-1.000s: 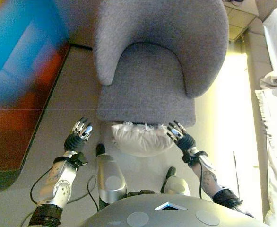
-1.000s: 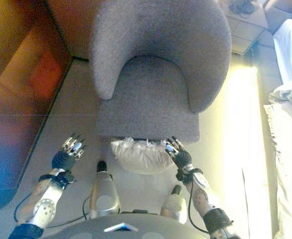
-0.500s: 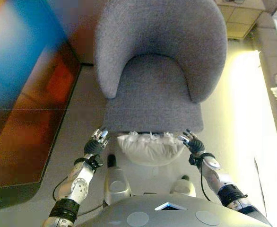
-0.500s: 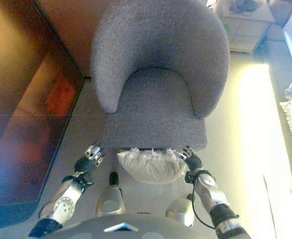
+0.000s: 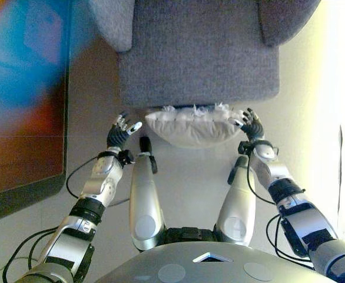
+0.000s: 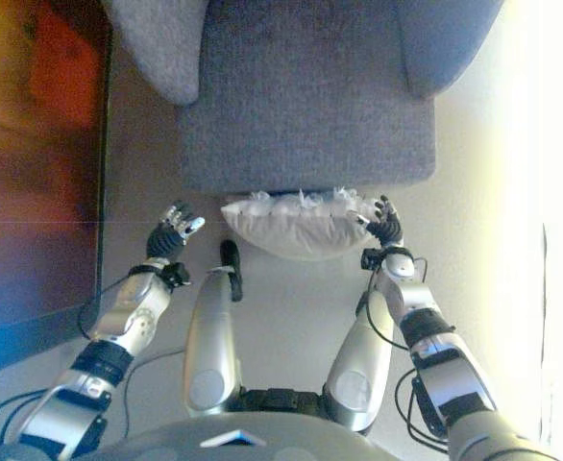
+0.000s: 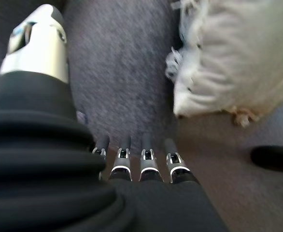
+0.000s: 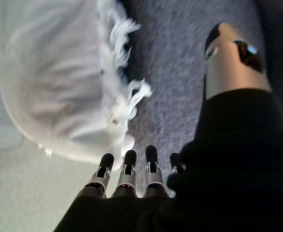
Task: Pick up the cushion and take it to the sofa
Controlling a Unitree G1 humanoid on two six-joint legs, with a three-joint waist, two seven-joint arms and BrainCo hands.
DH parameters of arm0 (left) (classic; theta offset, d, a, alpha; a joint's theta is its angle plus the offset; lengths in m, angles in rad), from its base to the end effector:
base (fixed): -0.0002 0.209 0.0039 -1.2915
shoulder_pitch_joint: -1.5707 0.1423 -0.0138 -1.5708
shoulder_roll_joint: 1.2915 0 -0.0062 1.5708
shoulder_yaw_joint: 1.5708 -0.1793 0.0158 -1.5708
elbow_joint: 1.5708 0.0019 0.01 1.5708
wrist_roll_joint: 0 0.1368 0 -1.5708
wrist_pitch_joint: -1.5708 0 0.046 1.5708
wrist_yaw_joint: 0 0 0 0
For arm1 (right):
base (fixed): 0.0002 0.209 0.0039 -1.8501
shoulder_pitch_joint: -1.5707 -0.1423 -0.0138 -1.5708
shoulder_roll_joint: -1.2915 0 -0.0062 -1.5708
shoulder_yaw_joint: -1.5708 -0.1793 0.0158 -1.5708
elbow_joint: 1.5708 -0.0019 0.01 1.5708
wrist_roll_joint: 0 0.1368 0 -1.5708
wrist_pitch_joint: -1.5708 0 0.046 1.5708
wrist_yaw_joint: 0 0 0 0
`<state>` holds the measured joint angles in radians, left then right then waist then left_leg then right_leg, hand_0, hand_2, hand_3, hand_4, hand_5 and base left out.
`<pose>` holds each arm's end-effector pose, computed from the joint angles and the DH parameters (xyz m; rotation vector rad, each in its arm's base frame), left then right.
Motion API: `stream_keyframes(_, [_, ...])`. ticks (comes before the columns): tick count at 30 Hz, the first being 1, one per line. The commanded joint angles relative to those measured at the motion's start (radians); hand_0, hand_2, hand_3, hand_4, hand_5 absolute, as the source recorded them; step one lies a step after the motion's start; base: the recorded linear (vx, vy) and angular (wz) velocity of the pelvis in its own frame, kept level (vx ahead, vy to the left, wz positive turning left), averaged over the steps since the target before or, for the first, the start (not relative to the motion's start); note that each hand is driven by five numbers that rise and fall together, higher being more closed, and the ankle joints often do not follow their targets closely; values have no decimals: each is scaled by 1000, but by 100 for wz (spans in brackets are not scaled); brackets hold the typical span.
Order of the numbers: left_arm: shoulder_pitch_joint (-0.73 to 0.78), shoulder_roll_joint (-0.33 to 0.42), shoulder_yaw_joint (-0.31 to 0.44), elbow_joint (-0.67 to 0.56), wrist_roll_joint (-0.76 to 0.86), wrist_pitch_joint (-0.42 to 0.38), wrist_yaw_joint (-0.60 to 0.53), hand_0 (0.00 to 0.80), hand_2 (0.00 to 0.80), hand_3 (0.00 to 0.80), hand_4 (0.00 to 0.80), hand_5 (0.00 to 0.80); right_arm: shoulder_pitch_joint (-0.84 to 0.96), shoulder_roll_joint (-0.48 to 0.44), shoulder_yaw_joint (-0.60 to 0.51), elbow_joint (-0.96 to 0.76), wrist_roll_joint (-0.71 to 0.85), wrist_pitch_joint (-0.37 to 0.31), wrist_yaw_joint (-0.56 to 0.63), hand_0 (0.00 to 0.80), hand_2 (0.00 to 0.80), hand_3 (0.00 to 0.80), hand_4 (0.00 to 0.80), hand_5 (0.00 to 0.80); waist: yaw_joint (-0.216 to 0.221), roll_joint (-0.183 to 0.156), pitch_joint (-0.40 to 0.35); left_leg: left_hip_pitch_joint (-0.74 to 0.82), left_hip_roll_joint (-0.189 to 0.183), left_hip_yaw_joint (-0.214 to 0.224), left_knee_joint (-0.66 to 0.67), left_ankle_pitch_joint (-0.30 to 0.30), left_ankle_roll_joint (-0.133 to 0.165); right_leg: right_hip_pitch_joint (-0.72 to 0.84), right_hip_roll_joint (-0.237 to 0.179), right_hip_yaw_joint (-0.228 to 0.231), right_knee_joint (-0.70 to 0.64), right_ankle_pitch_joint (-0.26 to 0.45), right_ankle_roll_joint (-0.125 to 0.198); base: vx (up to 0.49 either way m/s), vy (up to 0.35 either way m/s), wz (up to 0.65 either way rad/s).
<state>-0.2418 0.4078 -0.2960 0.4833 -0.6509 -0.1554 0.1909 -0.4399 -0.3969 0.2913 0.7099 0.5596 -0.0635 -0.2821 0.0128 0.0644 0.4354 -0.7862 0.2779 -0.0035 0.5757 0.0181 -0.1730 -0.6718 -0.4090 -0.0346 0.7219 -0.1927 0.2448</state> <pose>0.2364 0.1976 0.0206 -0.1315 0.1930 0.1104 0.2705 -0.2020 0.0298 -0.0161 0.2707 -0.2315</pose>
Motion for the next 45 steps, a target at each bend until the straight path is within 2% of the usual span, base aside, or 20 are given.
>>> stream_keyframes(1, [-19, 22, 7, 33, 61, -66, 23, 0, 0, 0, 0, 0, -1, -51, -48, -42, -5, -39, -46, 0, 0, 0, 0, 0, -12, -8, -30, -13, 53, -30, 49, -67, -37, -82, -12, 29, -24, 115, -19, -59, -52, 3])
stream_keyframes(7, [-52, 25, 33, 122, 64, -68, 4, 0, 0, 0, 0, 0, -4, -83, -97, 5, -16, -35, -36, 0, 0, 0, 0, 0, -21, -8, -27, -88, 47, -38, 88, -75, -25, -169, -5, 32, 28, 110, -29, -23, -17, -1])
stream_keyframes(16, [-115, 8, 32, 207, 76, -78, -22, 0, 0, 0, 0, 0, -34, -88, -101, 106, -21, -41, 20, 0, 0, 0, 0, 0, -26, -13, -22, -155, 32, -45, 122, -82, -9, -235, 9, 35, 55, 116, -38, -3, -3, -1])
stream_keyframes(18, [-130, 4, 28, 222, 71, -78, -22, 0, 0, 0, 0, 0, -45, -84, -93, 113, -20, -45, 45, 0, 0, 0, 0, 0, -28, -14, -20, -174, 31, -46, 146, -91, -6, -255, 11, 39, 81, 109, -42, 31, -1, 0])
stream_keyframes(19, [-142, 1, 27, 235, 56, -82, -25, 0, 0, 0, 0, 0, -53, -80, -84, 108, -30, -43, 62, 0, 0, 0, 0, 0, -30, -15, -15, -178, 35, -47, 183, -133, -10, -261, 10, 44, 119, 73, -38, 55, -1, 0])
stream_keyframes(23, [-169, -9, 34, 246, -13, -89, -50, 0, 0, 0, 0, 0, -72, -78, -44, 65, -37, -35, 124, 0, 0, 0, 0, 0, -38, -15, -9, -238, 30, -53, 251, -161, -1, -325, 13, 62, 184, 57, -44, 4, -1, 0])
stream_keyframes(28, [-192, -22, 46, 242, -100, -91, -73, 0, 0, 0, 0, 0, -103, -68, -1, 37, -72, -25, 187, 0, 0, 0, 0, 0, -42, -13, 2, -310, 17, -58, 306, -178, 5, -405, 14, 73, 240, 49, -51, -56, 1, -1])
stream_keyframes(39, [-263, -27, 11, 297, -123, -22, -156, 0, 0, 0, 0, 0, -216, -75, 50, 131, -40, 28, 289, 0, 0, 0, 0, 0, -47, -7, 28, -440, -2, -65, 432, -212, 18, -551, 20, 101, 345, 48, -58, -32, 46, 0])
stream_keyframes(45, [-337, -13, -18, 339, -132, 0, -153, 0, 0, 0, 0, 0, -288, -77, 93, 193, -50, 52, 330, 0, 0, 0, 0, 0, -49, -10, 40, -495, -3, -68, 487, -228, 22, -611, 20, 116, 389, 41, -62, -11, 21, 1])
